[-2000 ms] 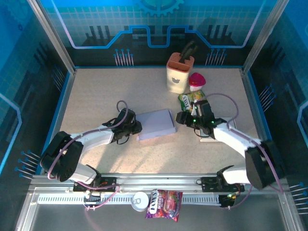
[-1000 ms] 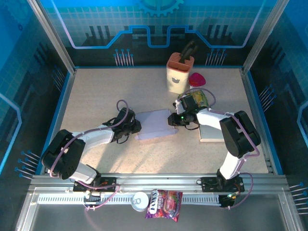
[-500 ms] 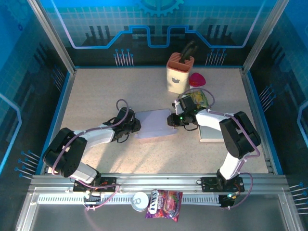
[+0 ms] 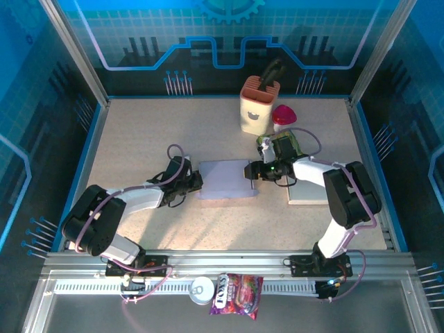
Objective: Fold the paper box
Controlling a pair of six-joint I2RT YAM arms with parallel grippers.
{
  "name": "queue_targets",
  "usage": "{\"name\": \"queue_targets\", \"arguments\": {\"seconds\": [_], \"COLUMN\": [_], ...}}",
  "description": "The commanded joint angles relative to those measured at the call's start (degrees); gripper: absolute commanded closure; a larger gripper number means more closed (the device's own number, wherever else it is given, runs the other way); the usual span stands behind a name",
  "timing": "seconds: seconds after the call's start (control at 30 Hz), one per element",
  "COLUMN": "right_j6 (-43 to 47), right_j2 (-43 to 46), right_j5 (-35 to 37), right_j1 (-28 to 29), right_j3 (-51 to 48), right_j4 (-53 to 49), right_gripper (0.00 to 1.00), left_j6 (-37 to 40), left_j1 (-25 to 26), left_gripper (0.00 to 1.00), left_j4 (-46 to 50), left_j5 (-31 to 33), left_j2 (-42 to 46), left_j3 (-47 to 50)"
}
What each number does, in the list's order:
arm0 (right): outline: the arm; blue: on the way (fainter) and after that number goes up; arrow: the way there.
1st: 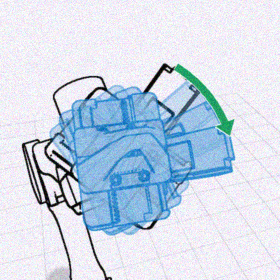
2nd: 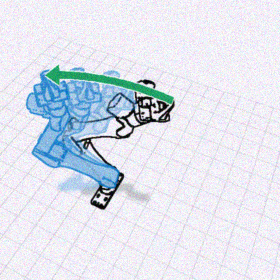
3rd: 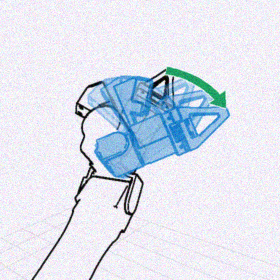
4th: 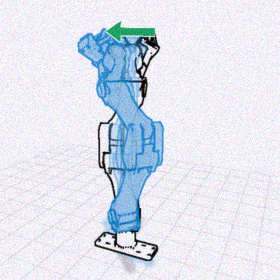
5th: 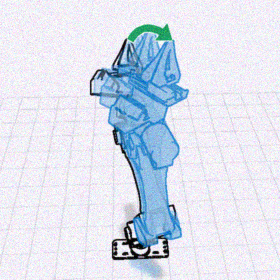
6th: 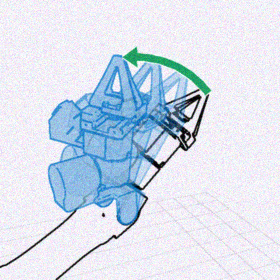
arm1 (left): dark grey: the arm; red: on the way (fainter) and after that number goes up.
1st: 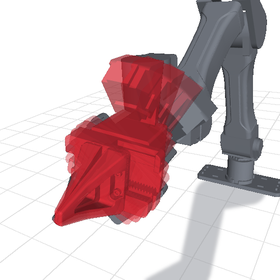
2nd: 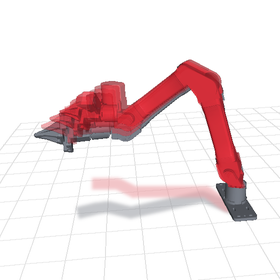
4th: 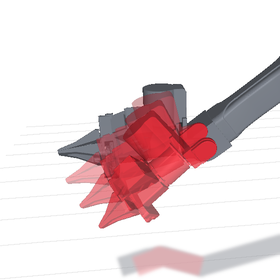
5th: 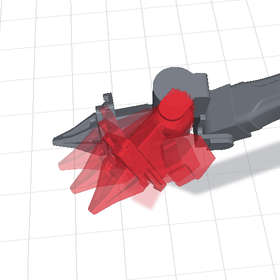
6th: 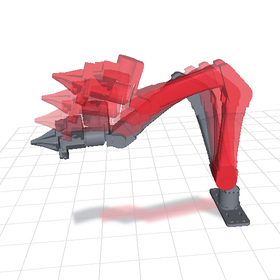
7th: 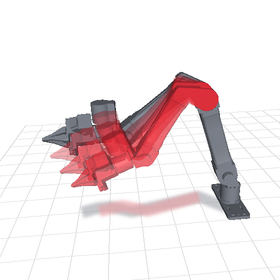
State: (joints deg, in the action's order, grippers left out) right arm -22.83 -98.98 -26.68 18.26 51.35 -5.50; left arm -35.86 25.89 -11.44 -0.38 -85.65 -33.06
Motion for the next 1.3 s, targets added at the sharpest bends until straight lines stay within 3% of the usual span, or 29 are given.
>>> {"name": "queue_targets", "arguments": {"seconds": [0.0, 0.37, 0.63, 0.8, 0.93, 1.07, 1.17, 1.27], "right_j6": [1.5, 0.9, -10.7, -22.7, -28.9, -32.1, -34.1, -37.8], "right_j2": [-2.2, -2.4, -3.8, -3.8, -3.7, -3.7, -3.0, -2.5], "right_j5": [-7.1, -12.0, -20.8, -23.8, -24.0, -23.9, -23.6, -24.0], "right_j1": [-1.2, -1.6, -0.8, -0.3, 0.0, -0.1, -0.6, -1.6], "right_j3": [0.2, -0.6, -5.2, -9.0, -10.4, -10.9, -11.7, -12.7], "right_j4": [0.9, 4.0, 19.8, 36.2, 41.8, 43.5, 44.4, 46.6], "right_gripper": [0.33, 0.30, 0.28, 0.39, 0.53, 0.61, 0.64, 0.64], "left_j6": [-0.1, -5.8, -5.6, -5.1, -4.3, -2.2, 1.3, 8.6], "left_j1": [-1.7, -7.7, -8.0, -8.0, -8.1, -7.9, -6.3, -1.2], "left_gripper": [1.00, 1.00, 1.00, 1.00, 0.99, 0.84, 0.80, 0.73], "left_j4": [0.0, -12.5, -13.0, -12.3, -11.3, -7.7, -2.0, 2.2], "left_j5": [-4.5, -12.0, -13.2, -13.6, -14.4, -13.1, -8.3, -1.4], "left_j2": [-1.2, -3.1, -4.6, -4.8, -3.0, 2.2, 9.9, 19.9], "left_j3": [3.9, 11.0, 10.6, 9.8, 9.0, 8.1, 7.4, 7.3]}}
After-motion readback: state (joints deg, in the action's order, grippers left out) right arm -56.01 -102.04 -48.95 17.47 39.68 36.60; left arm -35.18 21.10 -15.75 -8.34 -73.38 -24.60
